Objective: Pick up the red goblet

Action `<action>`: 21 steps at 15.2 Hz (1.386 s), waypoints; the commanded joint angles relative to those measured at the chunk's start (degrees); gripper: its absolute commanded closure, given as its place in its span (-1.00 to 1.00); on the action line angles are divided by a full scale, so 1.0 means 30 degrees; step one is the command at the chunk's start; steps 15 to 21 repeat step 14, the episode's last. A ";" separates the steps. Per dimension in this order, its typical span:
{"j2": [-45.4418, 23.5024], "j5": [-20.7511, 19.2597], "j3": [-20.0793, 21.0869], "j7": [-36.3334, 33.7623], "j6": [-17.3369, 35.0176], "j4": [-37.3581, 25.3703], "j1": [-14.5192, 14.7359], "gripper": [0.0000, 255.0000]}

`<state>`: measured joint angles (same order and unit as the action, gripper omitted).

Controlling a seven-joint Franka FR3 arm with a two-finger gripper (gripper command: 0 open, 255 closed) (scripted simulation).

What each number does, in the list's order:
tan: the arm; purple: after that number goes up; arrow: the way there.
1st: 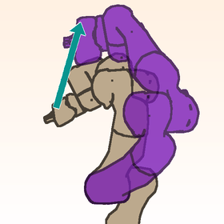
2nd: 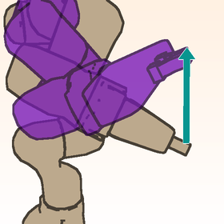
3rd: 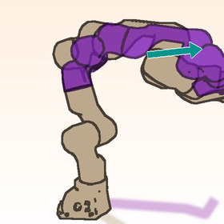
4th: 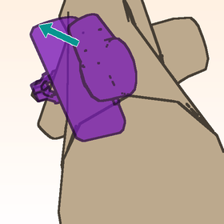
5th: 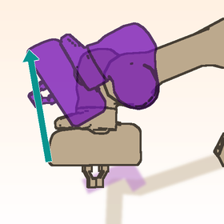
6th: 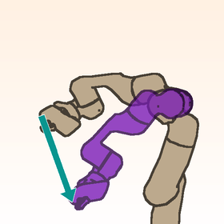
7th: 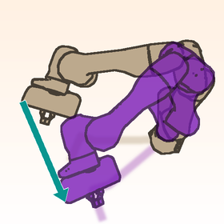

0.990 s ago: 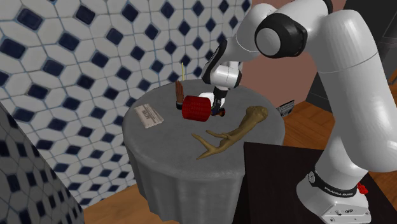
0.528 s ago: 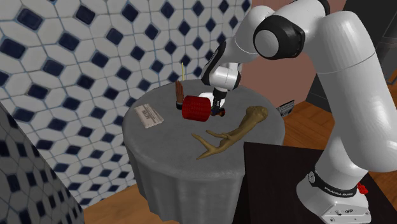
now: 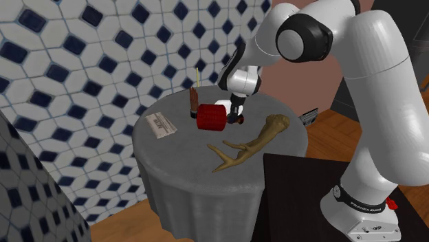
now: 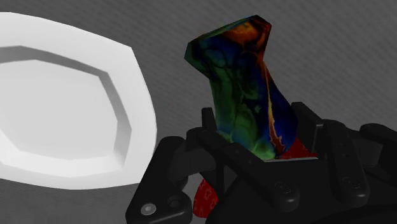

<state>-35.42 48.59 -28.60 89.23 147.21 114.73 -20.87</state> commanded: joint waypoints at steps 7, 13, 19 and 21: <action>0.1614 -0.1598 -0.1235 -0.1288 -0.1025 0.0421 0.0931 1.00; 0.2622 -0.2678 -0.2005 -0.2130 -0.1726 0.0557 0.1508 1.00; 0.2623 -0.2677 -0.2004 -0.2130 -0.1726 0.0558 0.1508 1.00; 0.2623 -0.2677 -0.2004 -0.2130 -0.1726 0.0558 0.1508 1.00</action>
